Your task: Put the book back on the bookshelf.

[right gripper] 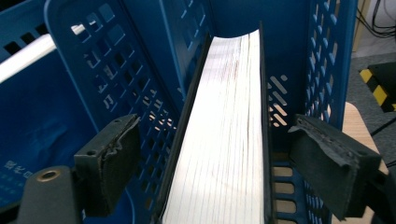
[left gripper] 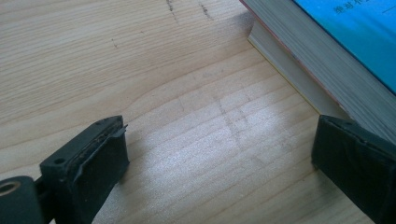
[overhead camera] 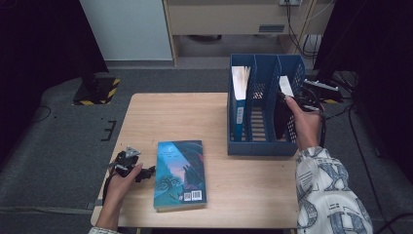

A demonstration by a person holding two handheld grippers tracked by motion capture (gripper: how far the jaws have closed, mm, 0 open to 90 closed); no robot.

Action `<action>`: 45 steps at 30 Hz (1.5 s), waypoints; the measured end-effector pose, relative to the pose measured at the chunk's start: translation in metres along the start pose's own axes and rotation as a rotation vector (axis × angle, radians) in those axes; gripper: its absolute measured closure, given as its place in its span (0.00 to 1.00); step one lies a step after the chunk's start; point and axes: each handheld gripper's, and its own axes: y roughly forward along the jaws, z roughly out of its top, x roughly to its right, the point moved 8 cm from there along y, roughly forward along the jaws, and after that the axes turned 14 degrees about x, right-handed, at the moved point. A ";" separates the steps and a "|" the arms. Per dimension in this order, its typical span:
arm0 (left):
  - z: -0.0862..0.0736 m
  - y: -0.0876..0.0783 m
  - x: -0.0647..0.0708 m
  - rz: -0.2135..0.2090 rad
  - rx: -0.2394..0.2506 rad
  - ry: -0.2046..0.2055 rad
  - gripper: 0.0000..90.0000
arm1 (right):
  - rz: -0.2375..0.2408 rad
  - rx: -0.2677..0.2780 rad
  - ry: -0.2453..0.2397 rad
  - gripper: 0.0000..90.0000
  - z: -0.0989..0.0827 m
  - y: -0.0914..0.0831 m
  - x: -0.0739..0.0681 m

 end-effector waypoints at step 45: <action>-0.001 0.000 0.000 0.001 0.000 0.010 0.02 | 0.176 0.019 -0.035 0.09 -0.063 -0.088 -0.034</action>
